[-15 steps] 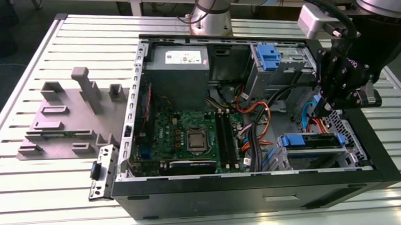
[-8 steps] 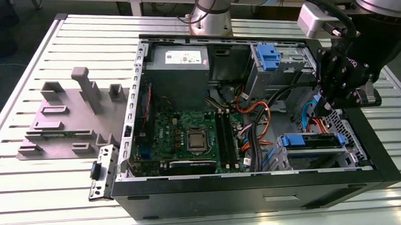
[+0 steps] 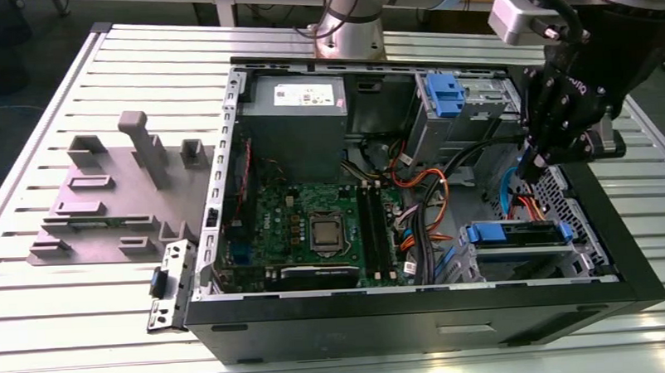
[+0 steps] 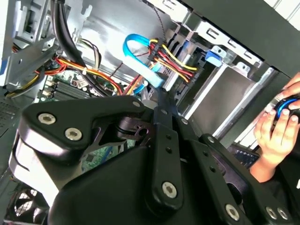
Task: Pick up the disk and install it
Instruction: 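Insert the second disk wire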
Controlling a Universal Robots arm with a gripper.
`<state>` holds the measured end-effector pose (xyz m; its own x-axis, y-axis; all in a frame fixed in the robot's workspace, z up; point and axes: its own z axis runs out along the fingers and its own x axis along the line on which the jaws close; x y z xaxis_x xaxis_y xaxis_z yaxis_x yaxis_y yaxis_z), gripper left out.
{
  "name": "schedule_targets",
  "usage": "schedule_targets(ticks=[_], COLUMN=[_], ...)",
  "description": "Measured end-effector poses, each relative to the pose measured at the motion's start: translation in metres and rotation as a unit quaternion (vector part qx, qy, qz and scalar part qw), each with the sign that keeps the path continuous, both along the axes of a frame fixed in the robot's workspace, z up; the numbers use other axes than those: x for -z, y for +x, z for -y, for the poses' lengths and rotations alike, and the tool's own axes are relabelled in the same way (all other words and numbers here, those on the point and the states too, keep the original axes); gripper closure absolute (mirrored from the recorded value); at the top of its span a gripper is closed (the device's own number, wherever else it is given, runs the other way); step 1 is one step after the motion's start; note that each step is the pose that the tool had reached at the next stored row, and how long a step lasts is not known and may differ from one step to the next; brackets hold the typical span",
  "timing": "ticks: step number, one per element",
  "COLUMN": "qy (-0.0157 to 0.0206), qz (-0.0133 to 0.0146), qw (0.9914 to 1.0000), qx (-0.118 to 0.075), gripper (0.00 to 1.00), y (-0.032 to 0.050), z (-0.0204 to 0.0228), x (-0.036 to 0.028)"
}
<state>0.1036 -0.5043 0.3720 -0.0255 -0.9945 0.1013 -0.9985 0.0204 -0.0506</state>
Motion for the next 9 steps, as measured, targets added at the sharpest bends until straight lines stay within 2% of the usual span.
schedule_targets(ticks=[2,5,9], qy=[0.0,-0.0007,-0.0062], qz=[-0.0001,-0.0014,-0.0074], qw=[1.0,1.0,0.99995], qx=[0.0,0.0,0.0], gripper=[0.89,0.89,0.89], y=[0.0,0.0013,0.008], z=[0.0,-0.0008,-0.004], x=[-0.003,-0.0029,-0.0002])
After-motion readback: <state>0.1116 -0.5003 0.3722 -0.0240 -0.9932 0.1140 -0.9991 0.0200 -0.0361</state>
